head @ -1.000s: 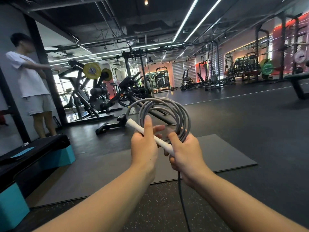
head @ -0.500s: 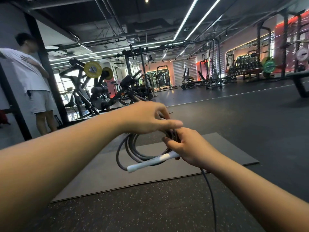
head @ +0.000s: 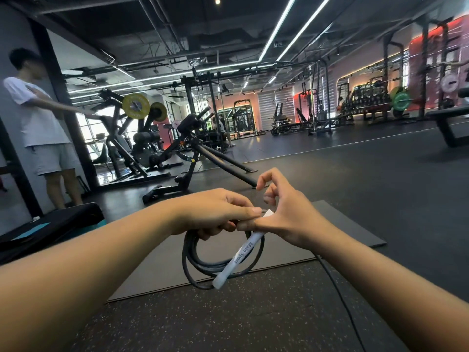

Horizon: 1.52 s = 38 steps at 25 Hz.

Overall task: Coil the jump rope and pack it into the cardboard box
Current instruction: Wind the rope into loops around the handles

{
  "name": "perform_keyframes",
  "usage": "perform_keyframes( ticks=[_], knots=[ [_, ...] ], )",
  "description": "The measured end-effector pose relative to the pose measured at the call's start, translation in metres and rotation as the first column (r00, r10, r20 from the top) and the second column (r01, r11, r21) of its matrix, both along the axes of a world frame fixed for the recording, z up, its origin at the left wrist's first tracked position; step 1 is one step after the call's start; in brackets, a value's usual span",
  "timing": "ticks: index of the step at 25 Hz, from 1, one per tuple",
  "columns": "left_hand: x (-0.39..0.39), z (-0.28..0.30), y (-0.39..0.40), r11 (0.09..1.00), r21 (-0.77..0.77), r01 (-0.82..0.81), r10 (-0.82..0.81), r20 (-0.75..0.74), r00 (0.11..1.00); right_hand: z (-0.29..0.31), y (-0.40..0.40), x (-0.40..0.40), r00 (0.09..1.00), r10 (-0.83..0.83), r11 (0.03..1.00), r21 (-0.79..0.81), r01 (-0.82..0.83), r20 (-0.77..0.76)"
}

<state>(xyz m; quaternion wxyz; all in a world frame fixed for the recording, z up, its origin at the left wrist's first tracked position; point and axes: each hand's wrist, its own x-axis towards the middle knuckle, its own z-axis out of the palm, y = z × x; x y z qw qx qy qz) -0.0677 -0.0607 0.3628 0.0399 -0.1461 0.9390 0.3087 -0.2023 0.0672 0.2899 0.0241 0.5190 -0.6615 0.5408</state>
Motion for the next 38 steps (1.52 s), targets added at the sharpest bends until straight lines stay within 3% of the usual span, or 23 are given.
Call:
perform_keyframes(
  ticks=[5,9,14,19,22,26,30,34,38],
  knots=[
    [-0.002,0.010,0.005,0.979,0.202,-0.010,-0.021,0.151,0.988,0.011,0.002,0.007,0.969,0.109,0.990,-0.060,-0.125,-0.223],
    [-0.003,-0.003,0.003,0.942,0.334,-0.012,-0.023,0.103,0.994,0.015,0.006,0.004,0.927,0.103,0.994,0.000,-0.111,-0.362],
    [-0.002,-0.017,0.000,0.900,0.436,-0.003,0.004,-0.003,1.000,0.017,0.017,0.014,0.875,-0.002,0.994,0.093,0.053,-0.483],
    [0.003,-0.014,-0.002,0.880,0.474,-0.006,-0.025,0.061,0.998,0.018,0.020,0.021,0.872,-0.033,0.993,0.080,0.082,-0.489],
    [0.005,-0.019,-0.004,0.910,0.411,0.051,-0.065,0.020,0.998,0.016,0.019,0.021,0.887,0.007,0.993,0.111,0.050,-0.462],
    [0.006,-0.020,-0.004,0.957,0.288,0.025,0.017,-0.143,0.990,0.011,0.015,0.004,0.942,0.060,0.990,0.139,-0.014,-0.329],
    [0.011,-0.005,-0.022,0.948,0.315,-0.031,0.141,-0.333,0.932,0.004,0.025,-0.026,0.998,0.058,0.991,0.118,-0.057,-0.006],
    [0.006,0.001,-0.028,0.803,0.596,0.012,0.431,-0.594,0.680,-0.017,0.015,-0.016,0.878,0.293,0.949,-0.004,-0.315,0.378],
    [-0.004,-0.004,-0.017,0.643,0.758,0.110,0.637,-0.609,0.472,-0.026,-0.008,0.019,0.751,0.442,0.886,-0.110,-0.450,0.490]
  ],
)
